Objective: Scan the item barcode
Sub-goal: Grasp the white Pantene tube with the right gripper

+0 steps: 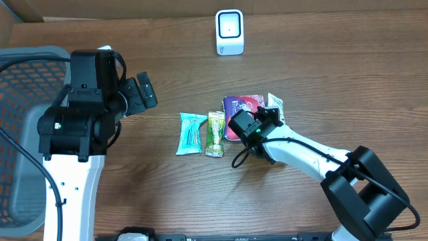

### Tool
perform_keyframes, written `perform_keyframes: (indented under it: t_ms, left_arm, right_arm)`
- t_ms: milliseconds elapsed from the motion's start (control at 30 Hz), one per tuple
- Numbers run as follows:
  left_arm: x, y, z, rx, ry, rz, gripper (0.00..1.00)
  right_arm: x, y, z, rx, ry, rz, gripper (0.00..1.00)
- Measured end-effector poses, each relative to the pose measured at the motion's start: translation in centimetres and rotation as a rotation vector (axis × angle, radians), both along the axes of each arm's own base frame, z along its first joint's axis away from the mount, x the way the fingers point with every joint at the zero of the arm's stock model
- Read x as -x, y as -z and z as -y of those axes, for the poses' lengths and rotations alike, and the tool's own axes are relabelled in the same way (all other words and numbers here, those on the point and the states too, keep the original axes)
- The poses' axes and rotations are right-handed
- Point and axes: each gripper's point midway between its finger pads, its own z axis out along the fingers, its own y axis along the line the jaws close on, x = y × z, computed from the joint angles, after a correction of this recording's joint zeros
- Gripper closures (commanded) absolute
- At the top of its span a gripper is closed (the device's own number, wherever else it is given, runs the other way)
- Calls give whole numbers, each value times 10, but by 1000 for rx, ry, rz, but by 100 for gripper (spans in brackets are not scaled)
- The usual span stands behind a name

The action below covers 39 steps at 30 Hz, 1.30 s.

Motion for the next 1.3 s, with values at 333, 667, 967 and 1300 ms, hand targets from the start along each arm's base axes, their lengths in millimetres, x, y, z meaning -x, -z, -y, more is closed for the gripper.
perform_keyframes:
  t_ms: [333,667,967,1300]
  left_arm:
    - [0,0,0,0,0,0,0]
    - [0,0,0,0,0,0,0]
    - [0,0,0,0,0,0,1]
    - [0,0,0,0,0,0,0]
  right_arm:
    - [4,8,5,11,-15,-7,75]
    - [16,3,11,47,-27,-77,96]
    - [21,-27,-20,-153,-118,-170,96]
    - [-4,-127,-36,-696,-263,-52,96]
